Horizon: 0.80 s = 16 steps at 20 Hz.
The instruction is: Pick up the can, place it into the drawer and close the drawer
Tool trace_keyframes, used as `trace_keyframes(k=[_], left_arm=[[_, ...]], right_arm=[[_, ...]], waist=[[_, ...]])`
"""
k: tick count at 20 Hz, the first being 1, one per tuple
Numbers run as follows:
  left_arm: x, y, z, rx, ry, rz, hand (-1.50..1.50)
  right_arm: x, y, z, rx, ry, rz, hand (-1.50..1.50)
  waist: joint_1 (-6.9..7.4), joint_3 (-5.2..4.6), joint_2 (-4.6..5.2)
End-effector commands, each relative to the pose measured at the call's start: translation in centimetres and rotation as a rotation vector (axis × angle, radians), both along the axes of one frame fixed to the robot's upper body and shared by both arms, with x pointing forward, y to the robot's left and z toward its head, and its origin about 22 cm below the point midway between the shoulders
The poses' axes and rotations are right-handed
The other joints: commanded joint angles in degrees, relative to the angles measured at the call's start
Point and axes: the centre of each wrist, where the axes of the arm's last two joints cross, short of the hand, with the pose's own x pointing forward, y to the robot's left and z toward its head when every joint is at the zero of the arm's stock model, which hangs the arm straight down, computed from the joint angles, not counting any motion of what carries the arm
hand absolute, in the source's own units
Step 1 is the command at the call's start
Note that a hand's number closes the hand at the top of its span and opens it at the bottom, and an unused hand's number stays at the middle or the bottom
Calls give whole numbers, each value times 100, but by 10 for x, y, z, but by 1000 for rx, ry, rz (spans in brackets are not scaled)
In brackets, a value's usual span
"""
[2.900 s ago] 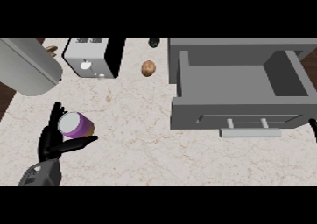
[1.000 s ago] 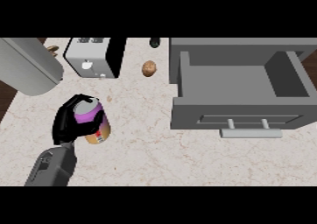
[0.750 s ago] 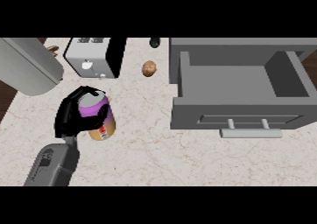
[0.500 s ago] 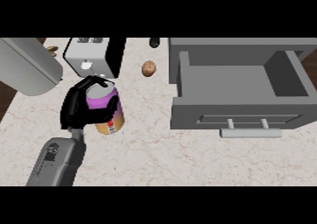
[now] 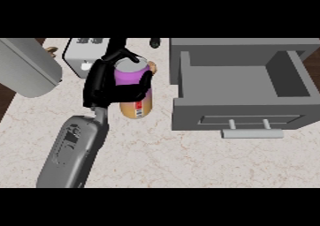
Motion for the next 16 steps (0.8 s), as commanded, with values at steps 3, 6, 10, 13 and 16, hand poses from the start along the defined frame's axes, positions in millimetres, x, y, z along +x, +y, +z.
trace_keyframes(k=[3,6,10,13,16], left_arm=[[7,-55,58,35,-39,-21,150],[25,-66,70,50,-56,-21,150],[39,-92,102,71,-51,-29,150],[42,-114,131,69,-48,-39,150],[52,-113,137,67,-47,-42,150]], right_arm=[[3,-8,-14,14,10,-26,-150],[28,-6,10,-2,-9,-22,-150],[7,-14,3,-12,9,-13,-150],[-2,-3,-2,-12,-6,12,-150],[-2,-13,-1,-15,6,-3,-150]], waist=[[-24,3,3],[-10,0,24],[-80,2,23],[-134,4,24],[-87,3,21]])
